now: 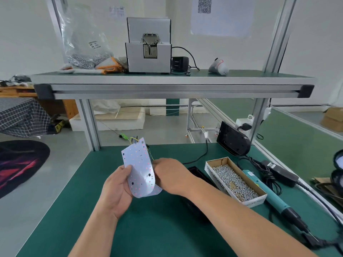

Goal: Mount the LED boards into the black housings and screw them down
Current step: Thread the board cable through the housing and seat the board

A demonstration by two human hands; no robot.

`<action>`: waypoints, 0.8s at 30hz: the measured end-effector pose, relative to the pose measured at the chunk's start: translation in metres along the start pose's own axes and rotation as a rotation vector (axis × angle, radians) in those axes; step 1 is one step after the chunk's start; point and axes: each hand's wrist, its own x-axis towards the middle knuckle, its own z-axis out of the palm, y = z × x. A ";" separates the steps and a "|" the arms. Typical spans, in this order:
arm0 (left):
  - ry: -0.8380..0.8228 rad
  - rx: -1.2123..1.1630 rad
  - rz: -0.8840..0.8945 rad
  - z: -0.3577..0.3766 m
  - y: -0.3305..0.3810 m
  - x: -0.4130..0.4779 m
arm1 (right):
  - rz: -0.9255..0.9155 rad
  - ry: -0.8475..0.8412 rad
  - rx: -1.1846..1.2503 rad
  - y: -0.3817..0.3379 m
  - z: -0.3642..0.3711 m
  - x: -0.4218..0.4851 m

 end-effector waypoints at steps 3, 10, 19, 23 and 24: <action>0.062 -0.022 0.019 -0.001 0.002 0.000 | -0.044 0.053 -0.057 0.013 -0.007 -0.003; 0.181 -0.054 0.000 -0.018 0.022 -0.001 | 0.187 0.163 -0.075 0.078 -0.025 -0.035; 0.201 -0.115 -0.006 -0.035 0.034 -0.002 | 0.713 0.280 -0.011 0.147 -0.041 -0.089; 0.179 -0.050 -0.010 -0.024 0.027 -0.003 | 0.802 0.494 0.256 0.149 -0.043 -0.103; 0.170 -0.009 -0.013 -0.018 0.023 -0.003 | 0.815 0.578 0.383 0.145 -0.042 -0.104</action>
